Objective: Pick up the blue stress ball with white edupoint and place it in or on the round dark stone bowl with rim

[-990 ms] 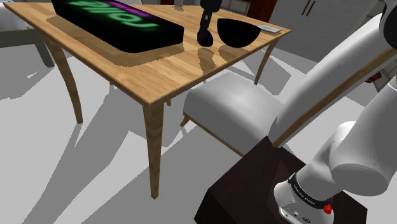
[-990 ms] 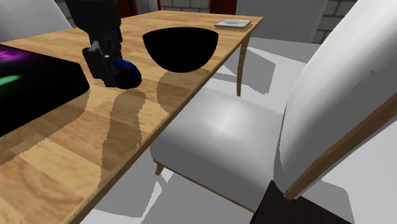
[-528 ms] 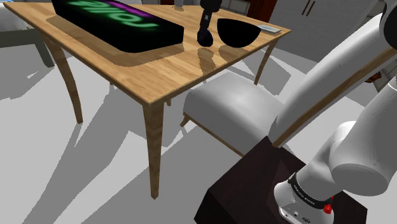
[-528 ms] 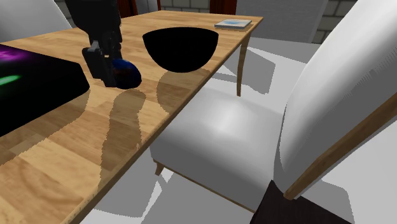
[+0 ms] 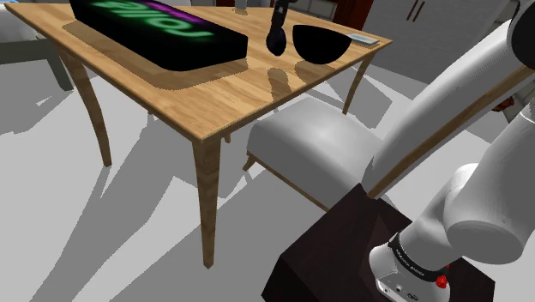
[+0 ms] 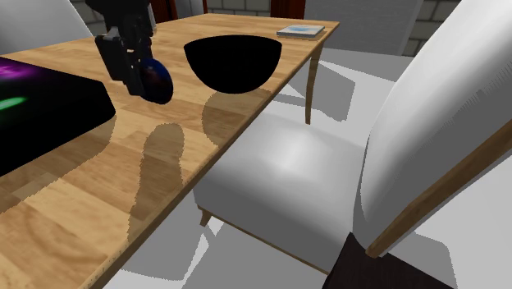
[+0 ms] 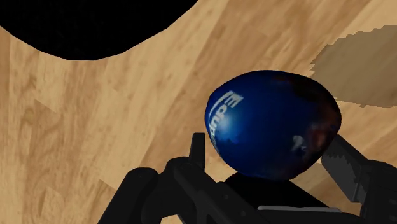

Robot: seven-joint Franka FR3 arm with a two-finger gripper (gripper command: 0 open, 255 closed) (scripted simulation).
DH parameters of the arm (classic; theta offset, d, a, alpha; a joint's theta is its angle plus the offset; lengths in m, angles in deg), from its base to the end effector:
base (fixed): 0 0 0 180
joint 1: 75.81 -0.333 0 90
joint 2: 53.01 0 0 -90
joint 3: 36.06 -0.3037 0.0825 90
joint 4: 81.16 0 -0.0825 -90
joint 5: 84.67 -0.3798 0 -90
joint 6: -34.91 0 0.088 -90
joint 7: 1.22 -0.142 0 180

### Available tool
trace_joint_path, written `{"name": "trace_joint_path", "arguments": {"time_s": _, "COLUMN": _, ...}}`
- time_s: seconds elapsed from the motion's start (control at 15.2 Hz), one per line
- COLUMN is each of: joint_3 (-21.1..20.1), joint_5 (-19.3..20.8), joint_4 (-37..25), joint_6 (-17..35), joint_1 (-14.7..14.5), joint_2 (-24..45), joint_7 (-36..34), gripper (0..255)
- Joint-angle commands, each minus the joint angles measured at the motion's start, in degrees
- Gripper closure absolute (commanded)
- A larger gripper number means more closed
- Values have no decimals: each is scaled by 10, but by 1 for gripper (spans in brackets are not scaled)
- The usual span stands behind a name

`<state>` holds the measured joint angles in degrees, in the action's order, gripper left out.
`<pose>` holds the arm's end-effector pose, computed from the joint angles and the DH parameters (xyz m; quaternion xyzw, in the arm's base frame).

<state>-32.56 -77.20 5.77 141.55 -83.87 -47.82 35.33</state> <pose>0.6121 0.0359 0.5821 0.9228 0.3579 0.1028 0.0992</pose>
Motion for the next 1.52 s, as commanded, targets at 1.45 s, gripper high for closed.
{"name": "trace_joint_path", "arguments": {"time_s": 1.45, "joint_3": 1, "joint_5": -11, "joint_4": -383, "joint_6": -251, "joint_1": 3, "joint_2": 130, "joint_7": 32, "gripper": 255}}
